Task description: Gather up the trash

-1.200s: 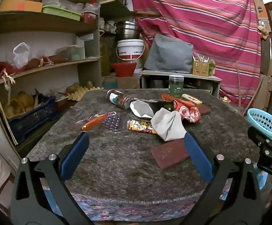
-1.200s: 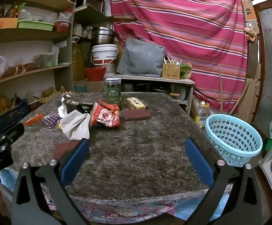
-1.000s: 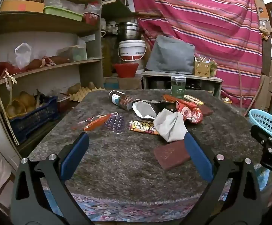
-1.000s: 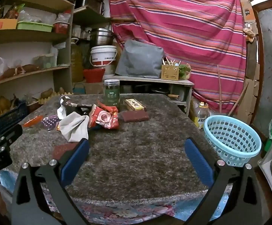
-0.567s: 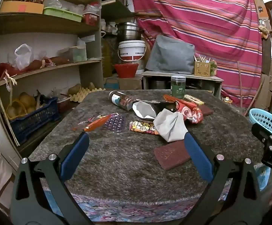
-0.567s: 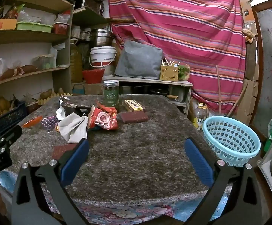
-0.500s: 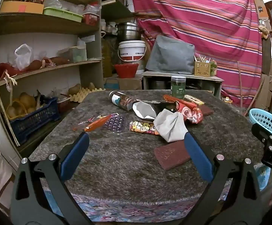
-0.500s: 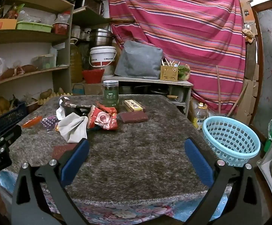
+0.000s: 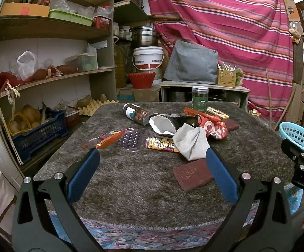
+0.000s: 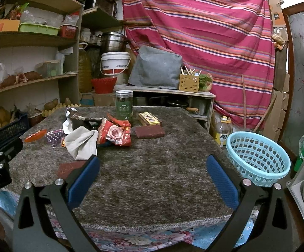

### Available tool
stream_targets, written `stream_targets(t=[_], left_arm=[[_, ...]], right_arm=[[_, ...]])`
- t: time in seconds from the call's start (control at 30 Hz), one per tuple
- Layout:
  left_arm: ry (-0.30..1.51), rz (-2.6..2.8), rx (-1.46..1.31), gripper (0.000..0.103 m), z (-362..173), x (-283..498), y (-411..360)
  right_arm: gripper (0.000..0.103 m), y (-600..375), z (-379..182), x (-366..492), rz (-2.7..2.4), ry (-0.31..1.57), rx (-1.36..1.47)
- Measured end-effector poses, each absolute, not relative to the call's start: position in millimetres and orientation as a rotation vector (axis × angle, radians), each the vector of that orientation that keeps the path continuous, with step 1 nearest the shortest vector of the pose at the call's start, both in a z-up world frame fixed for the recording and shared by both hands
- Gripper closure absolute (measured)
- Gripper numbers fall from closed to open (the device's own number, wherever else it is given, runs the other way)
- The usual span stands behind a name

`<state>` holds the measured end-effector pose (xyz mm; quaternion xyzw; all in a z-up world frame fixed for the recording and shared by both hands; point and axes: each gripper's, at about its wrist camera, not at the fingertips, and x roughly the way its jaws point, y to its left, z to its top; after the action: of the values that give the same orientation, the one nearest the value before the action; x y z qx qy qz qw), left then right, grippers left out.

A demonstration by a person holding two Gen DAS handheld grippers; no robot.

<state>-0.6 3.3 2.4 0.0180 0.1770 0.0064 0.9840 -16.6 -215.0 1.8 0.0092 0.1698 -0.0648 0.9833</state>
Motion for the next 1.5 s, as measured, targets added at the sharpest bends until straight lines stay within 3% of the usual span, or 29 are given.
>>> stream_targets(t=[1.5], left_arm=[[0.352, 0.014, 0.038, 0.005, 3.2, -0.4, 4.2]], right_arm=[[0.004, -217.4, 1.2, -16.1, -0.135, 0.342, 0.01]])
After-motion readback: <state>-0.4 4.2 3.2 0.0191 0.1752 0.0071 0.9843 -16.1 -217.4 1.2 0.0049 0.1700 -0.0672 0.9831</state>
